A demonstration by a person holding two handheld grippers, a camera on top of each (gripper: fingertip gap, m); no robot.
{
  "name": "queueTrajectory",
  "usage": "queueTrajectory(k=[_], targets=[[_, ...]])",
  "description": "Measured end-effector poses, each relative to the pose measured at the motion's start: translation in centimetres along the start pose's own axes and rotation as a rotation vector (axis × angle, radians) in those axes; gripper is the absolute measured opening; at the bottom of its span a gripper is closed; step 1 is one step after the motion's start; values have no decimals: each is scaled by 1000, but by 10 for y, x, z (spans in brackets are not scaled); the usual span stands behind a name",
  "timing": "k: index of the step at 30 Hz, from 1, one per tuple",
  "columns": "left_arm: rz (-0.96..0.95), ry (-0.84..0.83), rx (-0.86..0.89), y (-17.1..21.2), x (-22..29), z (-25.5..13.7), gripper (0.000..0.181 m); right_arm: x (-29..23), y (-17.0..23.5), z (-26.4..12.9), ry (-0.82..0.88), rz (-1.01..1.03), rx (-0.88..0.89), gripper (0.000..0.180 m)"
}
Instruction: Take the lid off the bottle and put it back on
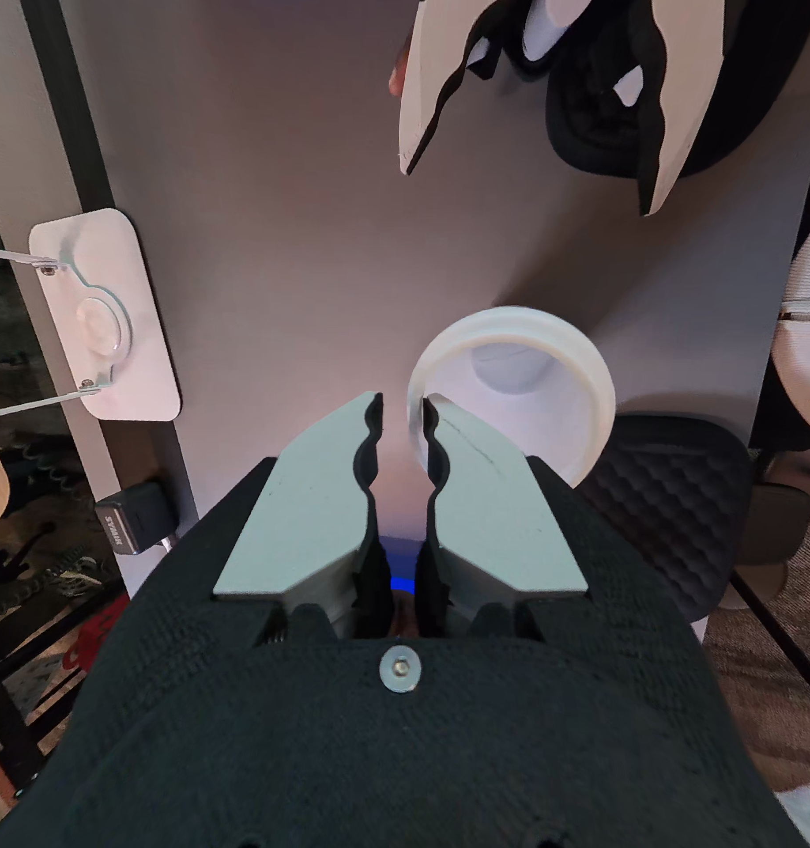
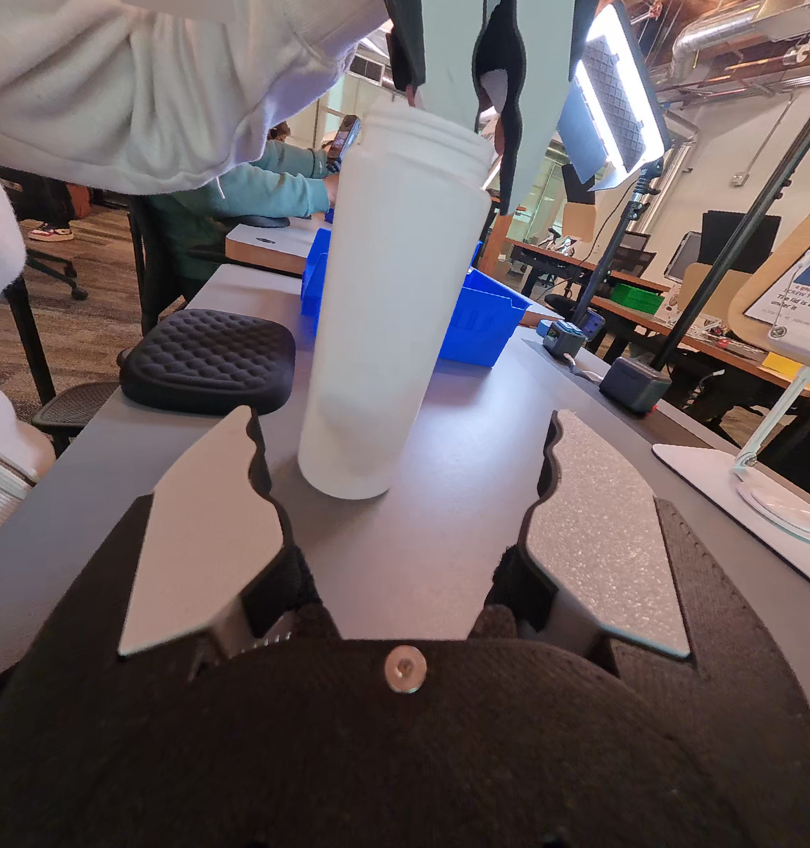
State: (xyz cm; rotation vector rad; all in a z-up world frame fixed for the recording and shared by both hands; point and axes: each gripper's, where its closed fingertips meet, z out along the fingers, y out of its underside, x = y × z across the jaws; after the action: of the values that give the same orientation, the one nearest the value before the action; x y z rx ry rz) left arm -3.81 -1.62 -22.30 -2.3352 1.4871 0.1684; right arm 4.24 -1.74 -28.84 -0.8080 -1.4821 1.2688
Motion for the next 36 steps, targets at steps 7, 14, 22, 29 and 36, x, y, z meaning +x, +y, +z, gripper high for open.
queueTrajectory(k=[7, 14, 22, 29, 36], targets=[[-16, -47, 48, 3, -4, -10, 22, 1, 2, 1, 7, -3, -12, 116], [-156, -195, 382, 8, -18, -70, 43, 3, 11, 1, 26, -25, -67, 116], [-625, -480, 364, 178, -54, -85, 55, 4, 10, 1, 28, -24, -62, 116], [-927, -472, 215, 317, -56, 28, 72, 6, 13, 6, 33, -11, -71, 115], [-929, -482, 199, 343, -76, 96, 87, 9, 14, 9, 44, 3, -76, 113]])
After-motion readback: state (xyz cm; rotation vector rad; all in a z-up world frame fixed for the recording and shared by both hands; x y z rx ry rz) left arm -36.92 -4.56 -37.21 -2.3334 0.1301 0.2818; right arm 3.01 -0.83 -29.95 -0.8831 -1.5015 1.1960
